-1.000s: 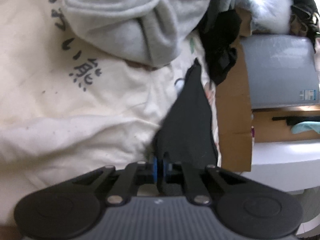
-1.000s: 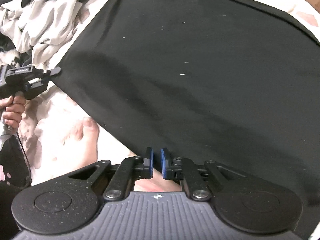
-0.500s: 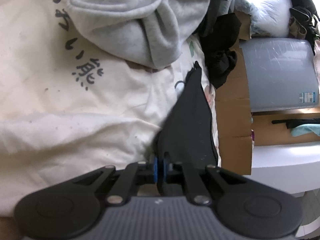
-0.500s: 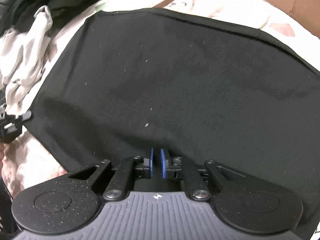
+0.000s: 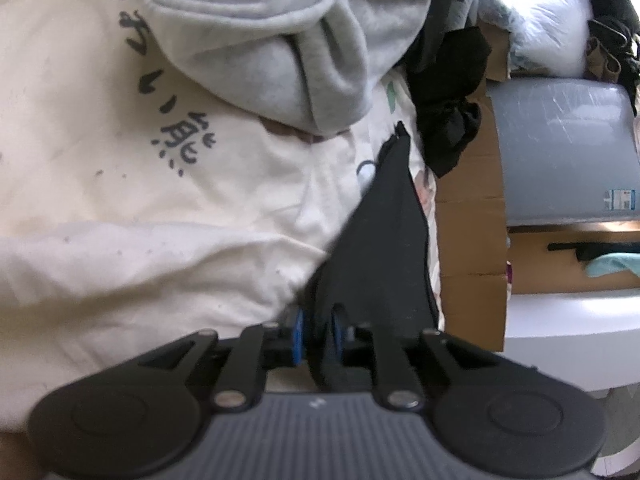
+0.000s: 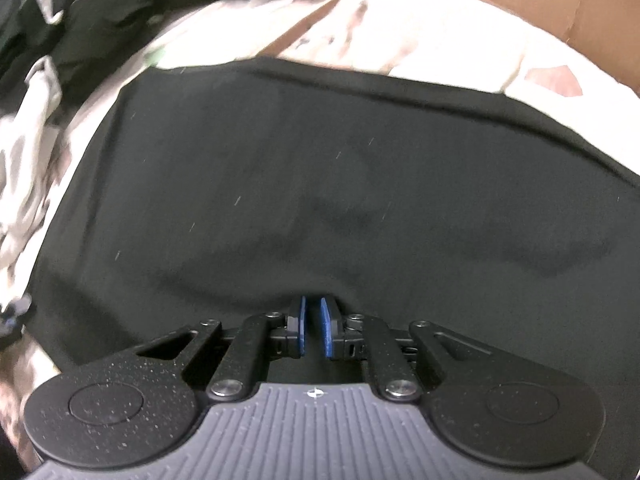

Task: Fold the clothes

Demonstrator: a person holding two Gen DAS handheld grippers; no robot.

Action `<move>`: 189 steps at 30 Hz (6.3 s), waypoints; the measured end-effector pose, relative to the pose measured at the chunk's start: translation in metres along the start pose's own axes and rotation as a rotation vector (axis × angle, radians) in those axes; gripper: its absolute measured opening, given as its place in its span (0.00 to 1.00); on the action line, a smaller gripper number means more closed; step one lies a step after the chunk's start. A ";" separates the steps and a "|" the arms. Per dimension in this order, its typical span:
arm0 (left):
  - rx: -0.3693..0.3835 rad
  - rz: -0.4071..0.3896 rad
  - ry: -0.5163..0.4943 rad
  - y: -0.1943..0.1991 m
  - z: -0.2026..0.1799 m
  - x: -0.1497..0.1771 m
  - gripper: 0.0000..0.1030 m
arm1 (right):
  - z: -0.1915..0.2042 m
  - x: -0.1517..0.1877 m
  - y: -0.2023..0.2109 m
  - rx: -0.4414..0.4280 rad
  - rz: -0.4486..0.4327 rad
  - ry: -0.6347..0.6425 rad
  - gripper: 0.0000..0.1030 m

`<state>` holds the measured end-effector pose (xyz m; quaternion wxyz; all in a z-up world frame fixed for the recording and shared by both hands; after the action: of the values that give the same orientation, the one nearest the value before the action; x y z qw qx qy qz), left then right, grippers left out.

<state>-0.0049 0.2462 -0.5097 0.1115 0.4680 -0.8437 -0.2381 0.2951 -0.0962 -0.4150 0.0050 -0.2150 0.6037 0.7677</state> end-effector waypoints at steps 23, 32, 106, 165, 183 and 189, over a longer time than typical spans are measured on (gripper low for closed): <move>-0.031 0.015 -0.043 0.005 0.001 0.003 0.15 | -0.043 -0.081 -0.032 0.038 -0.110 -0.067 0.12; -0.020 0.030 -0.064 0.001 -0.002 -0.002 0.15 | -0.052 -0.112 -0.042 0.065 -0.148 -0.096 0.12; 0.025 -0.009 0.013 0.007 -0.097 -0.008 0.04 | 0.291 0.067 0.014 -0.103 -0.193 0.689 0.53; 0.008 0.116 -0.089 -0.165 -0.104 -0.131 0.42 | 0.235 0.017 0.082 -0.204 -0.239 0.595 0.01; 0.015 0.031 -0.196 -0.152 -0.163 -0.119 0.05 | 0.177 0.017 0.118 -0.275 -0.270 0.584 0.00; 0.013 0.005 -0.273 -0.153 -0.201 -0.107 0.05 | 0.141 0.018 0.135 -0.327 -0.277 0.490 0.00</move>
<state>0.2474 0.2078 -0.4103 -0.0068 0.4297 -0.8539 -0.2936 0.1974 -0.0064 -0.2713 -0.0708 -0.4713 0.4207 0.7719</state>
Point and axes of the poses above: each gripper's, at about its wrist camera, not at the fingertips, and y roughly against the way its jaws point, z to its left, x to its underside, the point moved 2 cm from there along -y, roughly the way its jaws point
